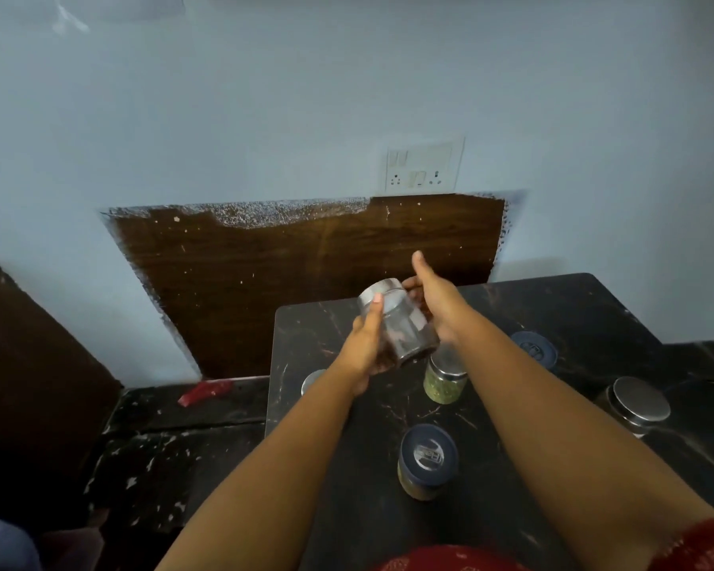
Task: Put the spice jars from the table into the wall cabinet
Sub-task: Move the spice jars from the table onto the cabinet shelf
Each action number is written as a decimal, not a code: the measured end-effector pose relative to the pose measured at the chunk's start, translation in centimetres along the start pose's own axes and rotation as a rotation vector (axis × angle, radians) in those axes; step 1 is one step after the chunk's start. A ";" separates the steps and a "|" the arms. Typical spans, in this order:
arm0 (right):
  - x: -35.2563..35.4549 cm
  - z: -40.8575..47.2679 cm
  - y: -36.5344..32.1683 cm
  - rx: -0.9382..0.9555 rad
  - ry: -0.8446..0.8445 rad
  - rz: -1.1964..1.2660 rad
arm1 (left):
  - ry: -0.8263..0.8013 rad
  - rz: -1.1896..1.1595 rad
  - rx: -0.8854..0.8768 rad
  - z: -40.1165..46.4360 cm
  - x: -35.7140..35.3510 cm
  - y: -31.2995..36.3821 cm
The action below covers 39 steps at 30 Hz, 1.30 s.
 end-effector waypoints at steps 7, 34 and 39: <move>-2.9 -0.4 2.5 -0.117 -0.411 0.331 | 0.060 -0.187 0.024 1.4 1.3 0.8; -2.4 -0.5 -0.4 0.064 -0.341 0.512 | -0.093 0.018 -0.264 0.4 -1.3 6.9; -2.3 -0.6 -0.9 0.089 -0.359 0.528 | -0.074 0.004 -0.305 0.5 -1.2 7.9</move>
Point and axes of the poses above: each hand's wrist, its own z-axis towards the middle knuckle, its own x-axis out of the back of the hand, y = z × x, the point moved 10 cm from there along z, towards the middle knuckle
